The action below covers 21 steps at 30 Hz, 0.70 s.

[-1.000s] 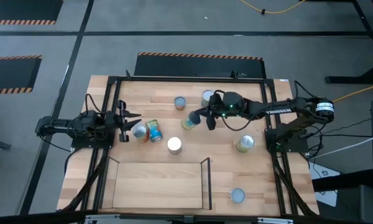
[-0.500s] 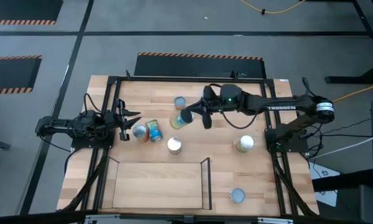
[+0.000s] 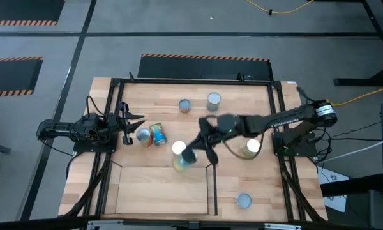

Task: Pick and place cans onto a shelf
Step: Put the canned carrot on the shelf

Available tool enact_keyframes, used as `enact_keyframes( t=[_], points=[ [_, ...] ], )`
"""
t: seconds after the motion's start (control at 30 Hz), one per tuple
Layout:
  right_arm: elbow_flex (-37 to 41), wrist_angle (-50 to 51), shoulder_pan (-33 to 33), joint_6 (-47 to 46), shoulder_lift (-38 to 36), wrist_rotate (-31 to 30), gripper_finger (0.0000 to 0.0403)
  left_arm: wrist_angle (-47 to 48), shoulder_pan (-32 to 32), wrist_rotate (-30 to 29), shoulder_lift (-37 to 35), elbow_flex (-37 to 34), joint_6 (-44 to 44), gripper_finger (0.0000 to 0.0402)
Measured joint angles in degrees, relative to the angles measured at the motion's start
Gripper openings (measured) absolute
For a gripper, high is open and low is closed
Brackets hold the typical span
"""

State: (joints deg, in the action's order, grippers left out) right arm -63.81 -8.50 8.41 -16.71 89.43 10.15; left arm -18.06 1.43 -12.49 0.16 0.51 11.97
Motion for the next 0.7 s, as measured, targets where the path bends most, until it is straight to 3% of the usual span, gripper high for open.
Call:
enact_keyframes(
  t=[0.2, 0.7],
  points=[
    [0.0, -0.57, 3.53, 0.4, 4.66, 0.04, 0.0001, 0.02, -0.02, 0.15, 0.0, 0.0, 0.02, 0.0082],
    [0.04, -2.06, 3.61, 0.31, 12.83, 1.87, 0.0006, 0.04, -0.02, 0.15, 0.0, 0.0, 0.02, 0.0082]
  ],
)
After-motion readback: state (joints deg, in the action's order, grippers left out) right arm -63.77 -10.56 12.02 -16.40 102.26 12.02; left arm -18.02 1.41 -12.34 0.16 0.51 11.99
